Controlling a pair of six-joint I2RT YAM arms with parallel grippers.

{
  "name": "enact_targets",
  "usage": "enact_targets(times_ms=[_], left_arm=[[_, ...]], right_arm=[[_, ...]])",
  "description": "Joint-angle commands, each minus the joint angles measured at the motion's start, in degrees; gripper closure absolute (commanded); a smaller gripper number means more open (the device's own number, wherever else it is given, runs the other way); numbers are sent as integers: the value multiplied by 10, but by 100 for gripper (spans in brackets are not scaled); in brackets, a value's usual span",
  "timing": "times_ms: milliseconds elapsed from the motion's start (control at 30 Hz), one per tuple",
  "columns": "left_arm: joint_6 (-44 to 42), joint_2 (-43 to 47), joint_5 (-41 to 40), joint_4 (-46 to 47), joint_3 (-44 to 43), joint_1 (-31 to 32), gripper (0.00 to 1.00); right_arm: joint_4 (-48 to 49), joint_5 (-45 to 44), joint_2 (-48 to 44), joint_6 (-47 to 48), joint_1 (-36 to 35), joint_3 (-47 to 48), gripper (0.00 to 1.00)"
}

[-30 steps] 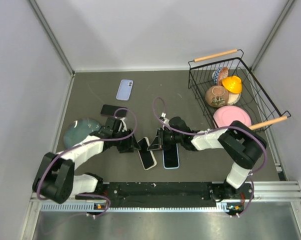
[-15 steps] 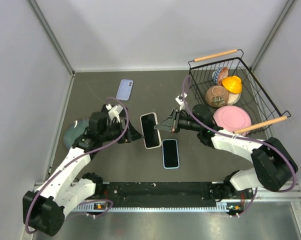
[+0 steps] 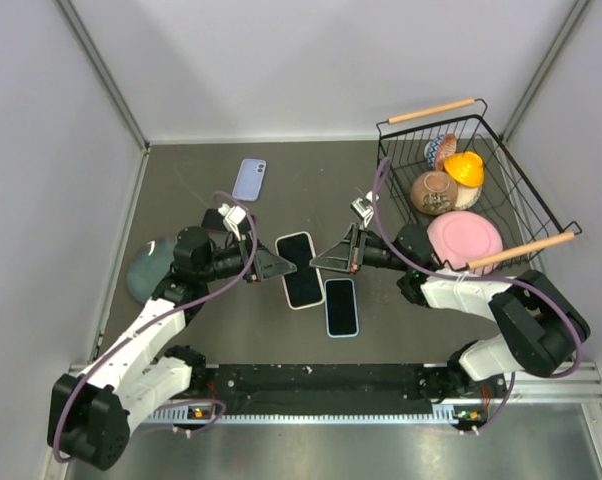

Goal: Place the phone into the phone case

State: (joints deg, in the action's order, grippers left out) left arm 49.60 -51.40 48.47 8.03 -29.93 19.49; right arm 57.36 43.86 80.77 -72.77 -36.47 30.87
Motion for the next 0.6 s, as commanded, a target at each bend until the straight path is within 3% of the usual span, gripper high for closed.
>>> enact_targets(times_ms=[0,133,233,300,333,433,567], left_arm=[[57,-18,39,129,19,-3,38],[73,-25,42,159,30,-2,49],[86,-31,50,182,30,-2,75],[86,-33,50,184,28,-2,93],[86,-32,49,184,26,-2,99],[85,-31,43,183,22,-2,100],[87,-34,36,187,17,-3,100]], right_arm=[[104,11,-4,-28,3,5,100],[103,16,2,-28,3,7,99],[100,15,4,-28,2,7,93],[82,15,1,-20,3,7,78],[72,14,-3,-7,3,5,65],[26,10,-23,26,3,-7,46],[6,11,-46,45,3,-38,36]])
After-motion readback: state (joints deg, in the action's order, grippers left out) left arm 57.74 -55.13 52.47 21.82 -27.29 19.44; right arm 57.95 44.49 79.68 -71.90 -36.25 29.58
